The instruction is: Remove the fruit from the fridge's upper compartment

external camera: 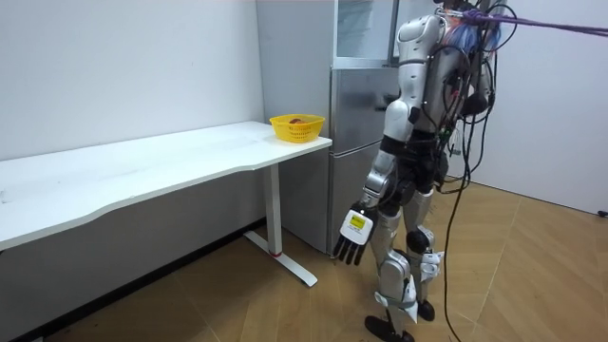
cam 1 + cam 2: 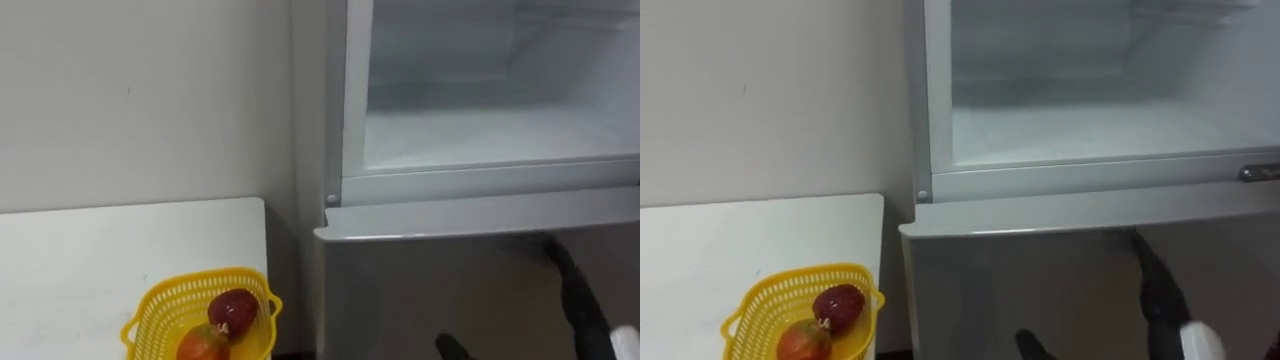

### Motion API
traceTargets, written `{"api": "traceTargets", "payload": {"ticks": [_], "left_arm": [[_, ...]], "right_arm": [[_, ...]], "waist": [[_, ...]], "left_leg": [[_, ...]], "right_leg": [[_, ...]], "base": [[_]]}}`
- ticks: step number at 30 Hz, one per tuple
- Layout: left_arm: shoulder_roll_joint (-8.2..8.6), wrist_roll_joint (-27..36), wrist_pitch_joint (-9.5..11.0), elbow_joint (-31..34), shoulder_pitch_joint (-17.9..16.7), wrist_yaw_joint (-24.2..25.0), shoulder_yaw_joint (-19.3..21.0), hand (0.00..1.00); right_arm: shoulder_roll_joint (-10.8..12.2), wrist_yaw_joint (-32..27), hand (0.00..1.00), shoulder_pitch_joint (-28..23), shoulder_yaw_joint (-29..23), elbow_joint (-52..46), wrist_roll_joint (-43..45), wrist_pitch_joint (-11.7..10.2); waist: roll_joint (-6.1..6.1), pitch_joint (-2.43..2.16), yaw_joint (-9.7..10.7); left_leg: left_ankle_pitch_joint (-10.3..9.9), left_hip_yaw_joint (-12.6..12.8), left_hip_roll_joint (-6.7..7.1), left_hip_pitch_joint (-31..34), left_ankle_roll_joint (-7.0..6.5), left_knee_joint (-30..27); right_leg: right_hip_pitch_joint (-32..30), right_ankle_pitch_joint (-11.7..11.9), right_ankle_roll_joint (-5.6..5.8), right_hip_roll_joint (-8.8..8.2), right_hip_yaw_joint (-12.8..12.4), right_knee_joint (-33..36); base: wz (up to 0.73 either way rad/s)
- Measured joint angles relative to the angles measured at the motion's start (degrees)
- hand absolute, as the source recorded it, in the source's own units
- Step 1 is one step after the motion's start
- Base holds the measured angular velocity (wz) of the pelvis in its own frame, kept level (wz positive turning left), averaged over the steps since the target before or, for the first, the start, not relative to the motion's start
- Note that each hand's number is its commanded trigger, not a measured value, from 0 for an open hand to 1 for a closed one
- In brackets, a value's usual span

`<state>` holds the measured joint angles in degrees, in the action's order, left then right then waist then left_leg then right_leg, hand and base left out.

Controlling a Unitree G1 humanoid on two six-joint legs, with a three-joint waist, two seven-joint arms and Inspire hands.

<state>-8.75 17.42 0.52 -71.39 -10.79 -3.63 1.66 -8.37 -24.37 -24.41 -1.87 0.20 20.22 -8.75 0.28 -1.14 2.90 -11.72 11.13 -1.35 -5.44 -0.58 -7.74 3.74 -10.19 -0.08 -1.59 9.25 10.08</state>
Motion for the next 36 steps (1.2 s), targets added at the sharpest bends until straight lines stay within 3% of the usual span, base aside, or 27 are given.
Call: {"api": "traceTargets", "payload": {"ticks": [1, 3, 6, 10, 20, 27, 36], "left_arm": [[0.38, -0.02, 0.12, -0.02, -0.11, 0.01, -0.03, 0.00], [0.97, 0.06, 0.13, -0.06, -0.11, 0.01, -0.08, 0.00], [1.06, 0.03, 0.28, 0.81, 0.15, -0.16, -0.18, 0.00], [1.19, -0.13, 0.37, 3.97, -0.88, -0.28, -0.19, 0.00], [1.14, -0.74, 0.18, 5.83, -2.36, -0.07, -0.02, 0.00], [1.15, -4.28, -0.85, 6.18, -2.61, -0.18, 0.54, 0.00], [0.87, -6.99, -4.26, 7.17, -2.01, -0.22, 1.75, 0.00]], "right_arm": [[0.03, 0.18, 0.00, -1.01, -0.24, 2.23, -1.71, 1.13], [0.04, 0.13, 0.00, -1.27, -0.64, 5.85, -4.44, 1.25], [0.04, 0.08, 0.00, -1.24, -0.42, 12.55, -9.38, 1.44], [0.05, 0.22, 0.00, -1.50, 0.76, 15.24, -13.26, 3.00], [1.40, 4.27, 0.00, 3.35, 1.08, 36.34, -13.70, 5.49], [1.19, 6.41, 0.00, 9.69, 0.47, 55.24, -12.15, 7.46], [1.10, 14.55, 0.00, 13.52, 0.57, 63.76, -11.67, 11.96]], "waist": [[0.50, 0.14, 0.06], [1.04, 0.66, 0.46], [1.45, 0.63, 1.27], [1.01, 0.65, 1.18], [0.36, 0.74, -0.29], [0.14, 0.75, -0.48], [-0.28, 1.15, -1.81]], "left_leg": [[0.00, 0.50, -0.01, 0.06, -0.01, 0.01], [0.01, 1.24, 0.02, 0.26, -0.01, -0.03], [0.03, 0.98, 0.15, 0.18, 0.02, -0.02], [0.06, 1.03, 0.10, 0.05, 0.07, -0.03], [0.05, 0.34, 0.35, 0.03, 0.06, -0.05], [0.06, -0.46, 0.55, -0.24, 0.06, -0.09], [0.06, -1.02, 0.86, -0.25, 0.04, -0.14]], "right_leg": [[-0.45, 0.01, 0.01, 0.05, -0.85, 0.30], [-0.96, 0.02, 0.03, 0.10, -1.24, 0.61], [-0.89, -0.07, -0.03, 0.17, -1.41, 0.64], [-1.51, -0.26, -0.13, 0.21, -1.77, 0.44], [-0.44, -0.21, 0.08, 0.13, -1.18, -0.52], [0.80, -0.32, 0.22, -0.04, -0.40, -1.54], [1.10, -0.48, 0.46, -0.34, 0.28, -1.54]], "base": [[-0.26], [-0.20], [0.02], [-0.05], [0.04], [0.08], [0.04]]}}
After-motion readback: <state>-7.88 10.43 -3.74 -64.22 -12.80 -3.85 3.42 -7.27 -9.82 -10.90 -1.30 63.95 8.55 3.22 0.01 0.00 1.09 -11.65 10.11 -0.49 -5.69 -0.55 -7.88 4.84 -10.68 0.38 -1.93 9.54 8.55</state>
